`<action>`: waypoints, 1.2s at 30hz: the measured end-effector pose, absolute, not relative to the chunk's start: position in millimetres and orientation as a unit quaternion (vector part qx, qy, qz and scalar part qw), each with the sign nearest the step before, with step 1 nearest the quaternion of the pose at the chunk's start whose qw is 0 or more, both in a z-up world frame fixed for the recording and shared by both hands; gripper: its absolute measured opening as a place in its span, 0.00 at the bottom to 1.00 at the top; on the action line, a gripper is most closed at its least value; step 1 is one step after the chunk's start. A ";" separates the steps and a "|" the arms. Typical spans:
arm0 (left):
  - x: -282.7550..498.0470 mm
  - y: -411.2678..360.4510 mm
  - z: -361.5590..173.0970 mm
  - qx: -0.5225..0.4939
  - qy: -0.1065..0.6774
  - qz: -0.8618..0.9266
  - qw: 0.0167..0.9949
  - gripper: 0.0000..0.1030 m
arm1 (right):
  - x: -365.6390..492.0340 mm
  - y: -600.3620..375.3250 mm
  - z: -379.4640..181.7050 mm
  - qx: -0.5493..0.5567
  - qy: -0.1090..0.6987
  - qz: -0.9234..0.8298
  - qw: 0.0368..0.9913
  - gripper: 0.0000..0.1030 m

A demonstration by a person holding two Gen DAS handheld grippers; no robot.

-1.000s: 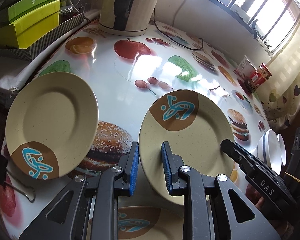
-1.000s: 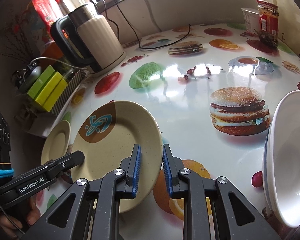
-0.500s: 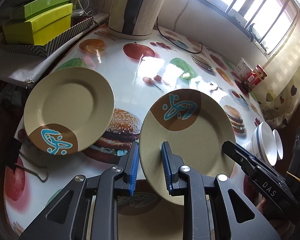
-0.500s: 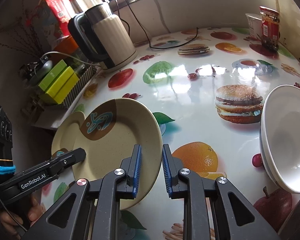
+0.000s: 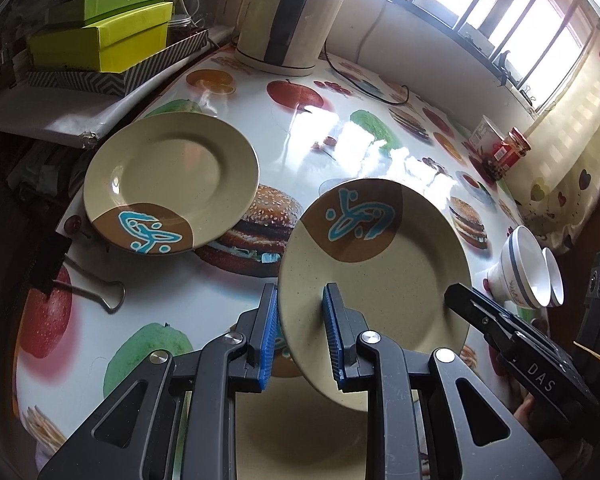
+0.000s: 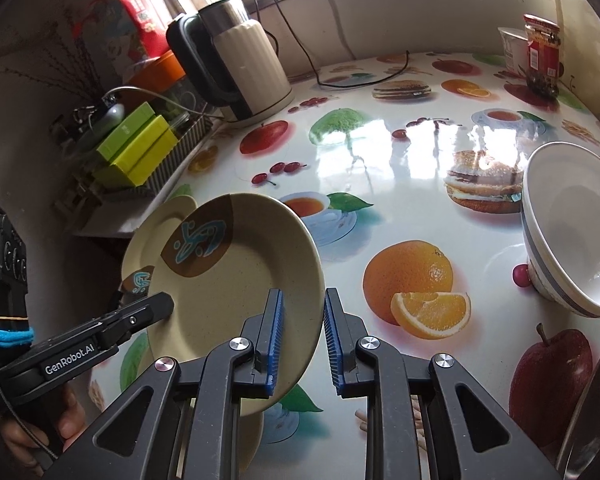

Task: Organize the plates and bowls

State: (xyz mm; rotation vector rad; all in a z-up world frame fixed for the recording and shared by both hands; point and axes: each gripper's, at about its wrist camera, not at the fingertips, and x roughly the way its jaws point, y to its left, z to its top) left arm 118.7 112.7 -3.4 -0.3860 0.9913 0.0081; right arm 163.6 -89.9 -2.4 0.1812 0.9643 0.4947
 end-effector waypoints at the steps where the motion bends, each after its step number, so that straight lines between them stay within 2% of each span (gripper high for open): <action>1: 116.8 113.4 -3.8 -0.185 0.473 0.004 0.861 0.23 | 161.8 -89.7 -2.4 0.086 0.459 0.236 0.852 0.19; 36: 51.3 135.2 -24.3 -0.205 0.486 0.033 0.849 0.23 | 112.4 -64.1 -13.8 0.040 0.483 0.272 0.831 0.19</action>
